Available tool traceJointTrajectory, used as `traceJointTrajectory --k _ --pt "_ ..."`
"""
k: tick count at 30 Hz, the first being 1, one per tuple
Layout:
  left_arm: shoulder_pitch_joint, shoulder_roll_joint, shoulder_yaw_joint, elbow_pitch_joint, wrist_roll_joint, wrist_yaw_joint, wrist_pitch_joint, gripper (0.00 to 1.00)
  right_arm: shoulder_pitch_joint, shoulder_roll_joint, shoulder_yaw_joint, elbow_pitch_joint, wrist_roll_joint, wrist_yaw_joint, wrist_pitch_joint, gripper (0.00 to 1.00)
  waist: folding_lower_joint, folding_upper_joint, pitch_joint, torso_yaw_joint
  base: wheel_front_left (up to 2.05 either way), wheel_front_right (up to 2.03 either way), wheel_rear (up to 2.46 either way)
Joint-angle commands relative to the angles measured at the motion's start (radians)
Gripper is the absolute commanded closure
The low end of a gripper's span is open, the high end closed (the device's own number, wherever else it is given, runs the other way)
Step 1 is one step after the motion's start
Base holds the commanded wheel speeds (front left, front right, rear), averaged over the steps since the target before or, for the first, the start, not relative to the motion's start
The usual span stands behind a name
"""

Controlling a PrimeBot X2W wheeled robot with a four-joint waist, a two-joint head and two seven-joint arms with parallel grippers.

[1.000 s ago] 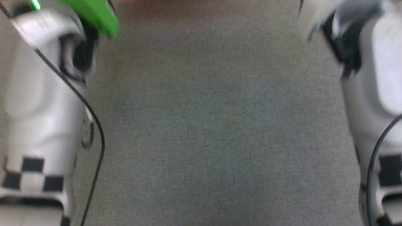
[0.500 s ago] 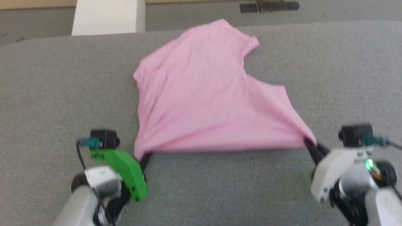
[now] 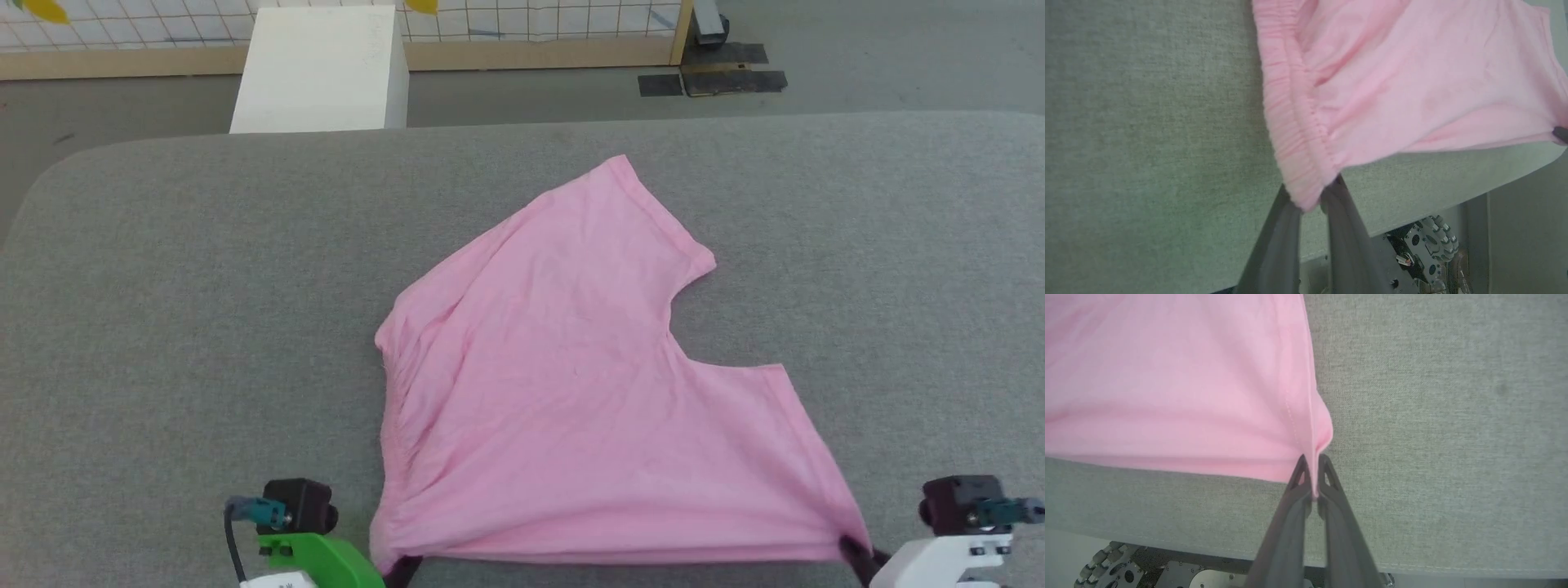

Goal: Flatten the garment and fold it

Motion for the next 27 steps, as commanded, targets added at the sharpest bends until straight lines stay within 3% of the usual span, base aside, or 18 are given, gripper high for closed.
traceJointTrajectory --k 1,7,14,21,27 --pt "0.003 -0.001 0.006 -0.016 -0.006 0.002 -0.004 1.0 -0.004 -0.002 -0.008 -0.023 -0.003 -0.002 -0.017 1.0 0.0001 0.0 -0.002 0.006 0.0 0.0 0.0" --pt "-0.066 -0.037 -0.007 -0.031 -0.004 -0.023 -0.029 1.0 -0.104 -0.004 0.025 -0.087 -0.047 -0.002 -0.065 1.0 0.0001 0.0 -0.002 0.026 0.0 0.0 0.0" --pt "-0.229 -0.092 -0.003 0.014 -0.002 -0.054 -0.061 1.0 -0.358 -0.08 0.099 -0.045 -0.082 -0.002 -0.083 1.0 0.0001 0.0 0.035 0.062 0.0 0.0 0.0" --pt "-0.398 -0.141 0.025 0.128 -0.002 -0.068 -0.103 1.0 -0.657 -0.152 0.168 0.141 -0.072 -0.002 -0.136 1.0 0.0001 0.0 0.11 0.101 0.0 0.0 0.0" --pt "-0.519 -0.162 0.065 0.25 0.002 -0.062 -0.145 1.0 -0.872 -0.172 0.218 0.363 -0.053 -0.002 -0.222 1.0 0.0001 0.0 0.179 0.13 0.0 0.0 0.0"
